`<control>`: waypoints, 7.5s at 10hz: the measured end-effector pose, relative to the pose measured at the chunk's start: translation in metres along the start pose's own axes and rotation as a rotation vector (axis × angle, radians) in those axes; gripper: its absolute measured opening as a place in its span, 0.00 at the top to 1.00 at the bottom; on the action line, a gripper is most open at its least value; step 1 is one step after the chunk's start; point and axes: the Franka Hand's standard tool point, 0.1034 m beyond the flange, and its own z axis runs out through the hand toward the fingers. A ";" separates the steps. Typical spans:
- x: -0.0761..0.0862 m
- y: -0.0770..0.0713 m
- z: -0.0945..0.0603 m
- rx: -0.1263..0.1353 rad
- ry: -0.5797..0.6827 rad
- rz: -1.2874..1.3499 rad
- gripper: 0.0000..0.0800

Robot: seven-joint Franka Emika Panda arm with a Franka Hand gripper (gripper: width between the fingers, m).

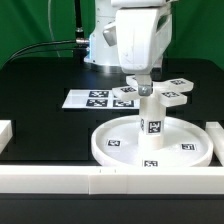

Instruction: Assemble round table

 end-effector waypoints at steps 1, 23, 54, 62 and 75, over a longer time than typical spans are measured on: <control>0.000 0.000 0.001 0.001 0.000 0.003 0.19; -0.004 0.000 0.000 0.011 -0.012 0.094 0.19; -0.013 -0.005 0.010 0.011 -0.048 0.227 0.45; -0.003 -0.011 0.011 -0.006 -0.017 1.027 0.45; 0.006 -0.014 0.011 0.027 0.022 2.078 0.45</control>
Offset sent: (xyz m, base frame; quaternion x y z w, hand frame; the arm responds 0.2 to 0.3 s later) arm 0.0008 0.0119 -0.0011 0.0077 -0.0029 0.0286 0.9996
